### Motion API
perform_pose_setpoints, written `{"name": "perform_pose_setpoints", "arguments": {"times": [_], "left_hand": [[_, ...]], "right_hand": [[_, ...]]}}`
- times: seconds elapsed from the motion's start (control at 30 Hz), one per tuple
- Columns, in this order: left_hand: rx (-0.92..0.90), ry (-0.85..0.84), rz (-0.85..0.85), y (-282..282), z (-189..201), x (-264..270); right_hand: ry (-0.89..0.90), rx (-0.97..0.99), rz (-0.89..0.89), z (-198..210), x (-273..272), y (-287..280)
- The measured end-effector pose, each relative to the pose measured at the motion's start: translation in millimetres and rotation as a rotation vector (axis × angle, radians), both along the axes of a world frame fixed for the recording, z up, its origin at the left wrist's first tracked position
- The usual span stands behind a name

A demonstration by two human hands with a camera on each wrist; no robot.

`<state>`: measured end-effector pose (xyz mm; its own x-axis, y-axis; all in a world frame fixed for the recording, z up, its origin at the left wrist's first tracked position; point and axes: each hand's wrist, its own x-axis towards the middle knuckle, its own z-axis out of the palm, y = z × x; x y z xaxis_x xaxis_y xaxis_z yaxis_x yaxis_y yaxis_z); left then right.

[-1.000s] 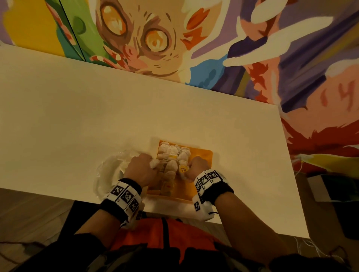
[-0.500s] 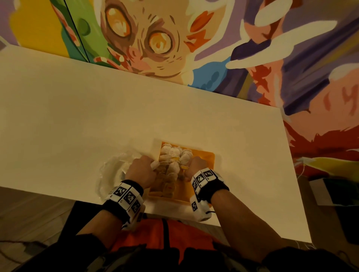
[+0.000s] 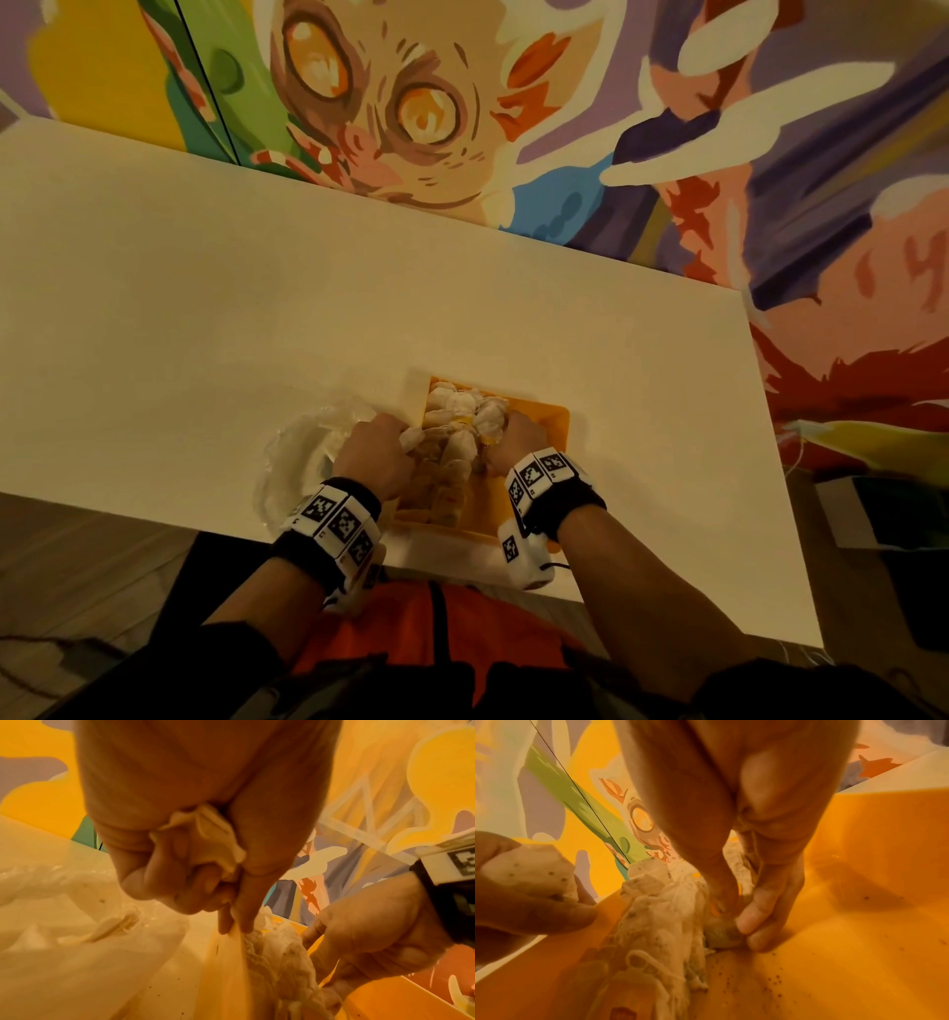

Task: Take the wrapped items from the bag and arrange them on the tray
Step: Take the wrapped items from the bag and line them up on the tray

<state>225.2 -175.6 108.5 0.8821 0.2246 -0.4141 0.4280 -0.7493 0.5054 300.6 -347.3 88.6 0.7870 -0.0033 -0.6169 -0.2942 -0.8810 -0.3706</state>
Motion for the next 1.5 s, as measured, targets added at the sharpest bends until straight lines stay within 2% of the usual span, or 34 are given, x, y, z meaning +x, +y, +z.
{"name": "perform_pose_setpoints", "arguments": {"times": [0.13,0.27,0.4,0.47,0.53,0.6,0.63,0.73,0.87,1.1,1.3,1.43,1.5], "left_hand": [[-0.037,0.009,0.026,2,-1,-1],[-0.068,-0.049,0.015,4,2,-4],[-0.129,-0.151,0.04,7,10,-5],[-0.165,-0.174,0.038,9,12,-4],[-0.204,-0.171,0.028,8,13,-4],[-0.28,-0.165,0.013,7,15,-5],[-0.318,-0.16,-0.004,7,16,-5],[-0.376,-0.137,-0.053,7,17,-6],[-0.439,-0.151,-0.046,9,15,-10],[-0.511,-0.14,0.037,12,18,-13],[-0.459,-0.284,0.169,23,22,-10],[-0.572,-0.35,0.064,20,36,-7],[-0.564,-0.382,0.005,17,37,-4]], "right_hand": [[-0.009,0.083,-0.006,0,-3,-3],[0.034,0.044,-0.013,6,-2,-11],[-0.098,0.0,0.031,28,-3,-16],[-0.301,0.138,0.019,45,-7,-12],[-0.415,0.401,0.023,61,-15,0],[-0.326,0.635,0.119,70,-23,11],[-0.268,0.681,0.189,72,-27,16],[-0.212,0.632,0.305,70,-35,26],[-0.31,0.652,0.233,62,-35,26],[-0.335,0.799,0.102,62,-27,18],[-0.401,0.729,0.163,66,-19,10],[-0.398,0.663,0.211,71,-17,9],[-0.387,0.685,0.193,73,-17,9]]}}
